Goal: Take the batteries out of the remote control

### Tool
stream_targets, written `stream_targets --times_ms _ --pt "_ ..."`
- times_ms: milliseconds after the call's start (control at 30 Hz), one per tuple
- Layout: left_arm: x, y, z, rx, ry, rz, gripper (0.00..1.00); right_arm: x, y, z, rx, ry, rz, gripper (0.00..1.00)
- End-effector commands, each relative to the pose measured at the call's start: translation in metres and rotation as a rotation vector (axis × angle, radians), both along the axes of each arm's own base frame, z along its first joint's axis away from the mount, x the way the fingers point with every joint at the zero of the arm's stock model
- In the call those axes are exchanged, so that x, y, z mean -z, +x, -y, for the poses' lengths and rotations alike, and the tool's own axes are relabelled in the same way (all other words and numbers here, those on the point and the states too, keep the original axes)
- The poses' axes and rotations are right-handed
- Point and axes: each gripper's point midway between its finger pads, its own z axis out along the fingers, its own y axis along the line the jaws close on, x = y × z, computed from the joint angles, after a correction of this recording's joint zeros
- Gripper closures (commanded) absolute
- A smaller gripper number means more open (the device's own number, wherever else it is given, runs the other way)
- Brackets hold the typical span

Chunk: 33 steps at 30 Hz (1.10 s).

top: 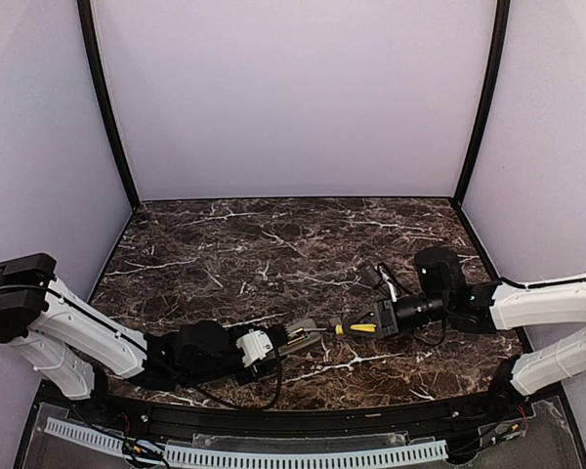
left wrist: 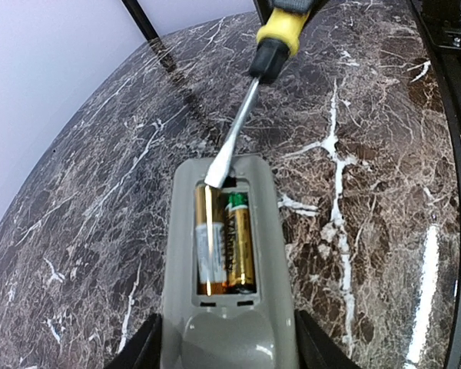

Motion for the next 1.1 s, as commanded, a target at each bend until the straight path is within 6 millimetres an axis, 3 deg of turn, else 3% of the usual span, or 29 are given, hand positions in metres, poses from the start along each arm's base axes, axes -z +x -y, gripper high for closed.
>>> stream_targets --times_ms 0,200,433,733,1067 --pt "-0.086 -0.023 0.052 0.174 -0.322 0.043 1.0 -0.101 -0.041 -0.03 -0.316 0.335 0.179 1.0" --pt "-0.077 -0.017 0.05 0.14 -0.306 0.02 1.0 -0.112 -0.045 -0.03 -0.326 0.336 0.198 1.0" --pt "-0.076 -0.014 0.045 0.116 -0.298 0.024 1.0 -0.108 -0.036 -0.024 -0.241 0.259 0.215 1.0" --pt "-0.072 -0.011 0.04 0.093 -0.273 0.033 1.0 -0.096 -0.013 0.012 -0.006 0.024 0.226 1.0" --pt "-0.067 0.005 0.042 0.006 -0.232 0.056 1.0 -0.077 -0.008 0.038 0.115 -0.159 0.131 1.0"
